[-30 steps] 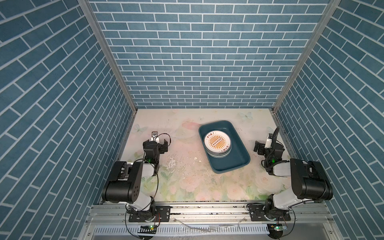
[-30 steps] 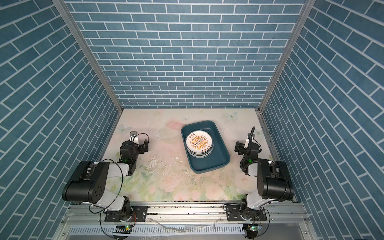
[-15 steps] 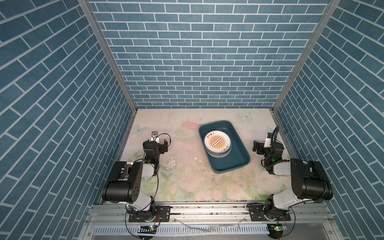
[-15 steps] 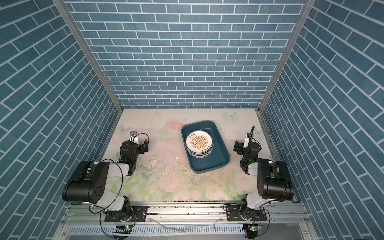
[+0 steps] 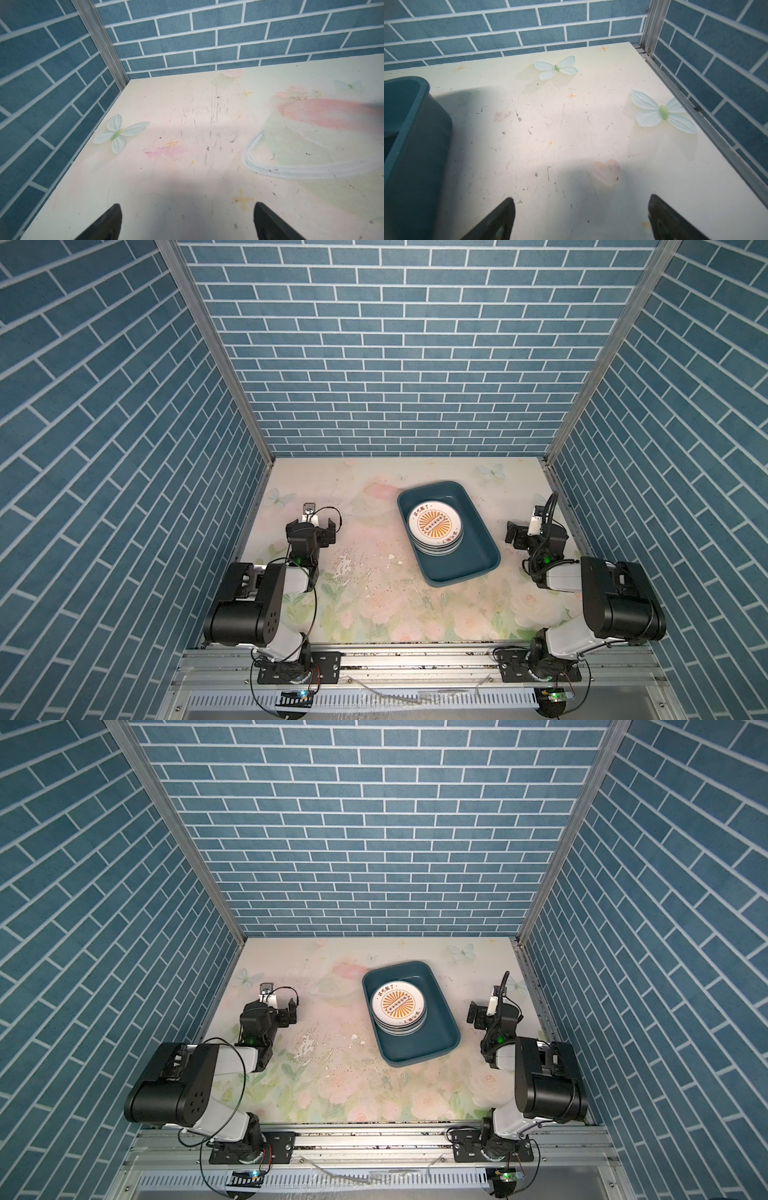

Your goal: Place the plates into the plastic bin on the countertop

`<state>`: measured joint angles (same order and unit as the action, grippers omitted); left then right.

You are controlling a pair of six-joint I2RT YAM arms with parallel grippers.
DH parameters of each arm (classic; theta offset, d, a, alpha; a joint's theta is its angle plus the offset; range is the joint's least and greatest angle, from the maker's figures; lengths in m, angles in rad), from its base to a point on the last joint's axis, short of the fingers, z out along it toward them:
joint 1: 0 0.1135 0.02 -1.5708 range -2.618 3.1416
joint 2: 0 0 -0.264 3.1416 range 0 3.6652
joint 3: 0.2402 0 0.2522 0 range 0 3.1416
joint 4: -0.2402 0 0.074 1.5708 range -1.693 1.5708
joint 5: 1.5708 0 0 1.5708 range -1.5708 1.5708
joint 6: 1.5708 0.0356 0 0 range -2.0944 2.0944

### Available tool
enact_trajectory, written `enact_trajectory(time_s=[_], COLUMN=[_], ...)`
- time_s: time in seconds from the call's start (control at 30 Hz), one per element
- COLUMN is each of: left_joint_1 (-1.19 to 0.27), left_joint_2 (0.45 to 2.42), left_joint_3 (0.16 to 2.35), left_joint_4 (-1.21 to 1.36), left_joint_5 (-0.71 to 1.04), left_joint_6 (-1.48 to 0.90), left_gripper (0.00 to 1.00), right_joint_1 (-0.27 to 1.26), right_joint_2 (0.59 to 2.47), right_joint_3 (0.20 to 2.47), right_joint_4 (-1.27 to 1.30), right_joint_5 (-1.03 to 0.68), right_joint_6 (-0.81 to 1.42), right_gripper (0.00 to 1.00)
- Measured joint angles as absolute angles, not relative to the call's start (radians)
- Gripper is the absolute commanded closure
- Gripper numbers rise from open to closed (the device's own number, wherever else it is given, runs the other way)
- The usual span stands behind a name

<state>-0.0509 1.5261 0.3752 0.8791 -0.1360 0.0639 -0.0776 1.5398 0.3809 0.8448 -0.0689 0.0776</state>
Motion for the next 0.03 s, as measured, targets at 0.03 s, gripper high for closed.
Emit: enact_trajectory(time_s=[0.03], left_joint_1=[-0.051], left_joint_2=[1.526], left_joint_3=[0.375], left_joint_4=[0.879], left_joint_5=[-0.136], left_joint_6=[0.064], left_gripper=[0.0], right_joint_1=[-0.078], right_joint_2=[1.54], right_joint_3=[0.381], right_joint_4=[0.845], right_joint_5=[-0.069], right_joint_6=[0.078], right_gripper=[0.01])
